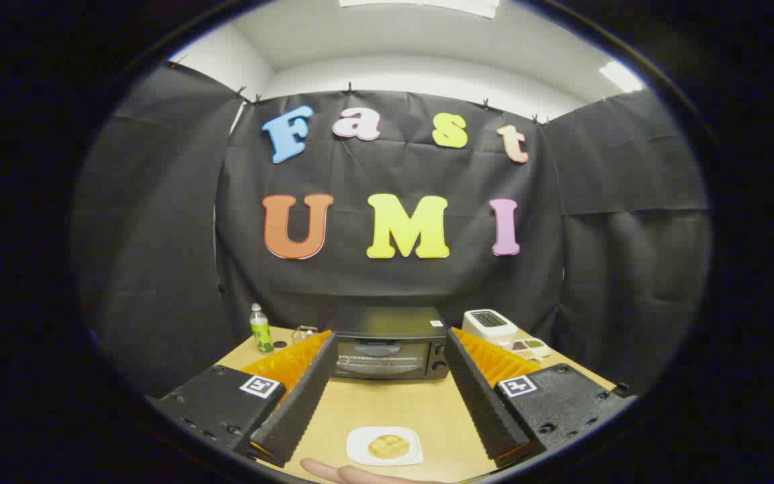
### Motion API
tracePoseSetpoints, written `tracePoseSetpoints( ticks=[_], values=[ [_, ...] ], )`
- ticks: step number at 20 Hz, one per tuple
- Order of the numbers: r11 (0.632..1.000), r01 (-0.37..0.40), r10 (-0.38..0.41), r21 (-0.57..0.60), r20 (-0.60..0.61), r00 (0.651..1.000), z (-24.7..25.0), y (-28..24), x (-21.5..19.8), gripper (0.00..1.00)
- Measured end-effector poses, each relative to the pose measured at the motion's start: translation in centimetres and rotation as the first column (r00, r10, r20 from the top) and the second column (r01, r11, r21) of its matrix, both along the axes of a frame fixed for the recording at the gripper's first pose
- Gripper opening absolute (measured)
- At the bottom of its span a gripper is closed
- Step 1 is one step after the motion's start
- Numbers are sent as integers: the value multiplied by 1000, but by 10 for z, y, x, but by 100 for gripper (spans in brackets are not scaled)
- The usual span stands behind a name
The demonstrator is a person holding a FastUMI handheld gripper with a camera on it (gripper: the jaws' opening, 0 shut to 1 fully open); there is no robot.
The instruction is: Open the toaster oven, put the food inside, and close the toaster oven door.
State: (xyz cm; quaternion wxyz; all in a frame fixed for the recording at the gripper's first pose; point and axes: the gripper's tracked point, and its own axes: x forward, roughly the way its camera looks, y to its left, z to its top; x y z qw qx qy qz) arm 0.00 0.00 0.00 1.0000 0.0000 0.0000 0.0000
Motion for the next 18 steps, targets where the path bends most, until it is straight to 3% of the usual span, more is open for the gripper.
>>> tracePoseSetpoints(
  ticks=[18],
  values=[
    [1000, 6, -7, -4, -31, 999, -14, -12, 11, 100]
  ],
)
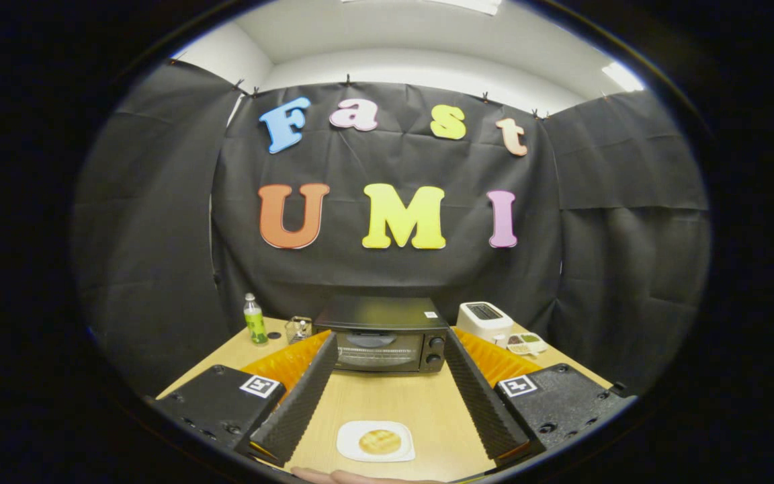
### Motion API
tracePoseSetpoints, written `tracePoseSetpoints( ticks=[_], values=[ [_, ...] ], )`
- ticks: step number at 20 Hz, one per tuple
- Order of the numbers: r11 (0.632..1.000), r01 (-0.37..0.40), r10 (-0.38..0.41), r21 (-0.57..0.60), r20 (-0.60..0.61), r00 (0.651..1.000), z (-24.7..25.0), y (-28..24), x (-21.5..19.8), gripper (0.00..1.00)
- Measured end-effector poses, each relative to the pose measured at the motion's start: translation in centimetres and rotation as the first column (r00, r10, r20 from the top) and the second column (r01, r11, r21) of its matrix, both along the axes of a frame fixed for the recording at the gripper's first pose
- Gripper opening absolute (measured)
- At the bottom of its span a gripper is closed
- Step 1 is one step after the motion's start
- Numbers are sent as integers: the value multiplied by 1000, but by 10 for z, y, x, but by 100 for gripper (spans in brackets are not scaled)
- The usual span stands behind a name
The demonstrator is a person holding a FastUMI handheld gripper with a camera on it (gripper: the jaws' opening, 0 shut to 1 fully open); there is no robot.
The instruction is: Open the toaster oven, put the food inside, and close the toaster oven door.
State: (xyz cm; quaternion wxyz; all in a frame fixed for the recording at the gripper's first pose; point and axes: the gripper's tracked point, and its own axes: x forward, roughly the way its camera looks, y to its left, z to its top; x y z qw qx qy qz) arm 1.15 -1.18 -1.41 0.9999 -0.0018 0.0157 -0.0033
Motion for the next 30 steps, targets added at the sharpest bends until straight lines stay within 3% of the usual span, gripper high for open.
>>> tracePoseSetpoints(
  ticks=[7, 18, 23, 27, 30],
  values=[
    [1000, 1, -1, 8, -33, 999, -13, 2, 45, 100],
    [1000, 17, -18, -6, -221, 975, -78, 17, 185, 100],
    [999, 3, -14, -36, -324, 946, -115, 29, 243, 100],
    [996, 29, -53, -86, -296, 954, -116, 32, 280, 100],
    [999, 23, -34, -38, -326, 945, -126, 41, 291, 100]
  ],
)
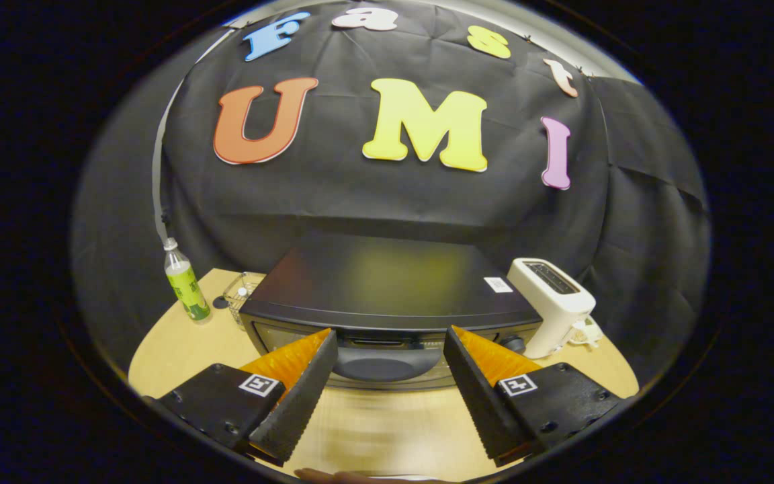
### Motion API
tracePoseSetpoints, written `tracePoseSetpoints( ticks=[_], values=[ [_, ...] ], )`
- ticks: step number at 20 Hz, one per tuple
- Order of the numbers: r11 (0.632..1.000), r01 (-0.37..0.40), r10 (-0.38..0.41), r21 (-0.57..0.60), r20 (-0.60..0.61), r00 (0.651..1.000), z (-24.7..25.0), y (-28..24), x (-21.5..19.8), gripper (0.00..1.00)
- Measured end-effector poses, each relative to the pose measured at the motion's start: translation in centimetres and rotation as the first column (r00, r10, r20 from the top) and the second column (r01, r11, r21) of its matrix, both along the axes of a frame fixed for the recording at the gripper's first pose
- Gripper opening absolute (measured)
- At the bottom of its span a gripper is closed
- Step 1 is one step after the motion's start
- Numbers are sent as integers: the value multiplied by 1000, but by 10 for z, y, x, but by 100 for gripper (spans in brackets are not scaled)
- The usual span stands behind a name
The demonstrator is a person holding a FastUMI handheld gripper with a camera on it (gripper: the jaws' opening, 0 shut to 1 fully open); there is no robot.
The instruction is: Open the toaster oven, put the food inside, and close the toaster oven door.
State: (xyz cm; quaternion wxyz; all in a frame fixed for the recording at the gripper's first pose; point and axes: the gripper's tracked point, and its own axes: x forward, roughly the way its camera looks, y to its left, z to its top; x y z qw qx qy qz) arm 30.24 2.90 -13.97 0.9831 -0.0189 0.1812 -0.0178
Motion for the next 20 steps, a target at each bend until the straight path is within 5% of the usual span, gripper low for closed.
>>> tracePoseSetpoints(
  ticks=[13, 20],
  values=[
    [998, -21, 24, 62, -36, 999, -16, 12, 25, 100],
    [995, -41, 46, 89, -53, 998, -25, 8, -6, 100]
  ],
)
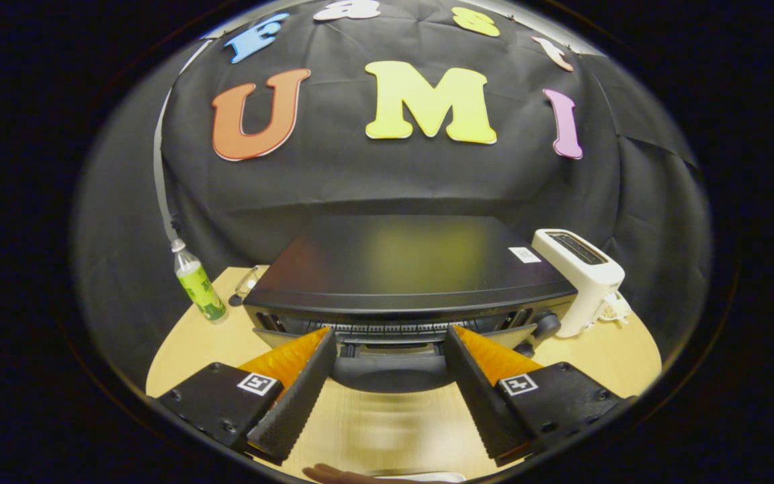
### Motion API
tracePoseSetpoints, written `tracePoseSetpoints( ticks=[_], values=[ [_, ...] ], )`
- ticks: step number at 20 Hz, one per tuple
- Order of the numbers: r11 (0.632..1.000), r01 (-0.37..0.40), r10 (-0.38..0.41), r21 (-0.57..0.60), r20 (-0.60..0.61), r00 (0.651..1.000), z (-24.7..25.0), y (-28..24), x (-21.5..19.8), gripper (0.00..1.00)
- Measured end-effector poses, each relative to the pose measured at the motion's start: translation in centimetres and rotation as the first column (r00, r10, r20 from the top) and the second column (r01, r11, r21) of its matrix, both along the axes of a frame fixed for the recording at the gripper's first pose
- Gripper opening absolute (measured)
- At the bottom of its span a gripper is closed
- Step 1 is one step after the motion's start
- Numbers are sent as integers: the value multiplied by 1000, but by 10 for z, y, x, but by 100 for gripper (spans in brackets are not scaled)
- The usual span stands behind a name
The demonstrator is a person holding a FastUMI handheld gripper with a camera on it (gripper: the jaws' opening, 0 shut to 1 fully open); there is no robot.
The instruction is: Open the toaster oven, put the food inside, and close the toaster oven door.
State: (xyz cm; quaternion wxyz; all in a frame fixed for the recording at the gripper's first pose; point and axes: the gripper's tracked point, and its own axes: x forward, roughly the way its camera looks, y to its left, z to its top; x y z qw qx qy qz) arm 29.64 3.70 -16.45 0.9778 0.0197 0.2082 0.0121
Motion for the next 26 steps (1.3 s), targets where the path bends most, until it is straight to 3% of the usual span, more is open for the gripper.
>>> tracePoseSetpoints(
  ticks=[7, 12, 19, 26],
  values=[
    [999, -9, 10, 33, -15, 1000, -35, -7, -47, 100],
    [1000, -15, 15, -15, -7, 1000, -63, -9, -71, 100],
    [998, 19, -8, 55, -186, 983, -129, -6, -96, 100],
    [992, 9, 17, 126, -202, 979, -127, -25, -114, 99]
  ],
)
